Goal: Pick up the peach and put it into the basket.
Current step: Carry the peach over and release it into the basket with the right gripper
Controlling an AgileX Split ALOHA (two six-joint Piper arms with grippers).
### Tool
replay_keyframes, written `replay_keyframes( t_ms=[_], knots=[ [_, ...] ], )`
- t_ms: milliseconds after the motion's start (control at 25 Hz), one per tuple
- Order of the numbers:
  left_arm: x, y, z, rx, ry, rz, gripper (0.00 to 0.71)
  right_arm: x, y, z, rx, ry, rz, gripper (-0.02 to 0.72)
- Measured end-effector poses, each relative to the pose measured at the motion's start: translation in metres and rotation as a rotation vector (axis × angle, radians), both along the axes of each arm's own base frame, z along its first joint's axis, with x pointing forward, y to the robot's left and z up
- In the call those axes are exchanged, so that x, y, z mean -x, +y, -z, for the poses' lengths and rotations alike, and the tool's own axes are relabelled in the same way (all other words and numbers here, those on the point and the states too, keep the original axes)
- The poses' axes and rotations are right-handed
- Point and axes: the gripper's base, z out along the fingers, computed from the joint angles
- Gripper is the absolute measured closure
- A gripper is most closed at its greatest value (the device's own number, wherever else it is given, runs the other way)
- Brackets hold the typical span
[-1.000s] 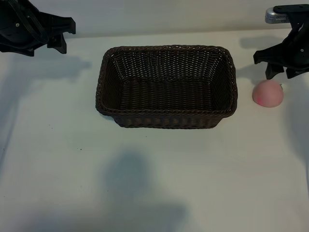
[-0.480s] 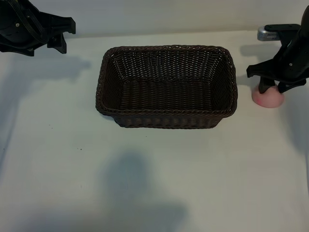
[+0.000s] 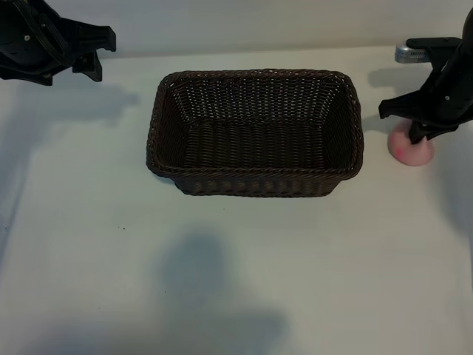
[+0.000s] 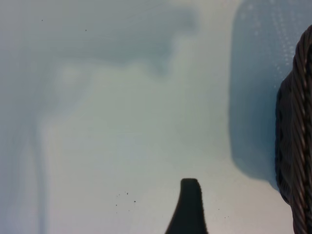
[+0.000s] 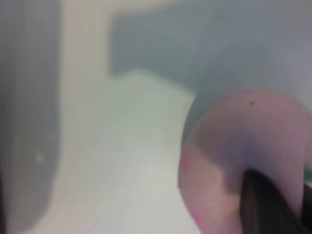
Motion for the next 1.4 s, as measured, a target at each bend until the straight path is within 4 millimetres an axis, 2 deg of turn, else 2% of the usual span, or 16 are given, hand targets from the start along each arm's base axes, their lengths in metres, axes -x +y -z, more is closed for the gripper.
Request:
replay_keyframes(
  t_ms=[120, 360, 520, 720, 880, 1120, 1280, 1400],
  knots=[
    [0.000, 0.000, 0.000, 0.000, 0.000, 0.000, 0.127, 0.000, 0.001, -0.024, -0.004, 0.000, -0.010, 0.660],
    [0.000, 0.000, 0.000, 0.000, 0.000, 0.000, 0.127, -0.002, 0.002, -0.094, -0.022, -0.070, -0.030, 0.660],
    [0.000, 0.000, 0.000, 0.000, 0.000, 0.000, 0.127, 0.000, 0.006, -0.120, -0.028, -0.093, -0.047, 0.660],
    [-0.001, 0.000, 0.001, 0.001, 0.001, 0.000, 0.127, 0.007, 0.028, -0.136, -0.033, -0.101, -0.110, 0.660],
    [-0.001, 0.000, 0.001, 0.001, 0.001, 0.000, 0.127, 0.016, 0.060, -0.144, -0.041, -0.118, -0.192, 0.660],
    [-0.001, -0.001, 0.001, 0.007, -0.002, -0.005, 0.127, 0.037, 0.111, -0.147, -0.058, -0.135, -0.319, 0.660],
    [-0.002, -0.002, 0.001, 0.026, -0.008, -0.017, 0.127, 0.045, 0.136, -0.148, -0.082, -0.178, -0.366, 0.660],
    [-0.002, -0.002, 0.001, 0.036, -0.010, -0.024, 0.127, 0.049, 0.147, -0.149, -0.093, -0.200, -0.386, 0.660]
  ],
)
